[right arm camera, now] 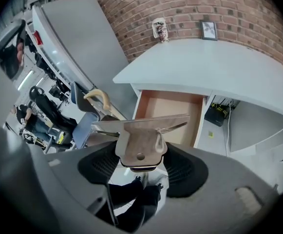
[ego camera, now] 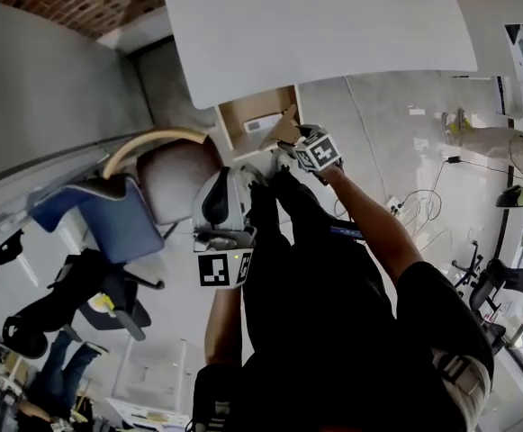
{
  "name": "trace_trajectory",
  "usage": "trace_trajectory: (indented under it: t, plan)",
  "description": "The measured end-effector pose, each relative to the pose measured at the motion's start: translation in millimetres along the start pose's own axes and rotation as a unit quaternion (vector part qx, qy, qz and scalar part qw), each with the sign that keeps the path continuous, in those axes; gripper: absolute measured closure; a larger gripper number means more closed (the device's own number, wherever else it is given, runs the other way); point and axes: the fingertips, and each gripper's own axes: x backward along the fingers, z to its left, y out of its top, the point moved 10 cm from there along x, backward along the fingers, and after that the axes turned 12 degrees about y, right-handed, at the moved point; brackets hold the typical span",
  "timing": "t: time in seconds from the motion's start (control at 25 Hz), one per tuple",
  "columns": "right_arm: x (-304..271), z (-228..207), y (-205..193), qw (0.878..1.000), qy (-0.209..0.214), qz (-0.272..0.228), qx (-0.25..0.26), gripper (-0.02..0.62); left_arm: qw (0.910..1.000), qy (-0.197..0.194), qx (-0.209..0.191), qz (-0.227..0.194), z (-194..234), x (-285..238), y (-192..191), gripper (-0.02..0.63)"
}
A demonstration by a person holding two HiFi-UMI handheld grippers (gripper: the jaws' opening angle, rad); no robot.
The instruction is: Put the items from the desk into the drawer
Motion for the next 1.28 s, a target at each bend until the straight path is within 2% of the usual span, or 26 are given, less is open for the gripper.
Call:
trace_trajectory:
  t: [0.36,0.64,0.84,0.92,1.08,1.16,1.28]
  plan:
    - [-85,-40,-25,0.997,-0.033,0.028,-0.068,0.31,0.999,0.017,-0.004,0.042,12,-33,-60,0.592]
    - [-129,-61,-39,0.991,-0.055,0.056,-0.105,0.31,0.9981,0.029,-0.003,0.055,26,-56,-99,0.592]
    - [-156,-64,-41,0.99,-0.028,0.071,-0.121,0.308,0.9976,0.032,-0.004,0.061,32,-64,-119,0.592]
    - [-164,-64,-44,0.986,-0.02,0.091,-0.136,0.308,0.9973,0.034,-0.007,0.066,35,-67,-126,0.592]
    - [-167,-74,-47,0.979,-0.046,0.137,-0.14,0.308,0.9963,0.04,-0.01,0.075,40,-69,-137,0.592]
    - [-158,-81,-52,0.967,-0.098,0.194,-0.134,0.308,0.9961,0.041,-0.012,0.077,41,-69,-139,0.592]
    - [-160,-85,-49,0.963,-0.114,0.208,-0.127,0.307,0.9958,0.043,-0.014,0.079,41,-70,-140,0.592]
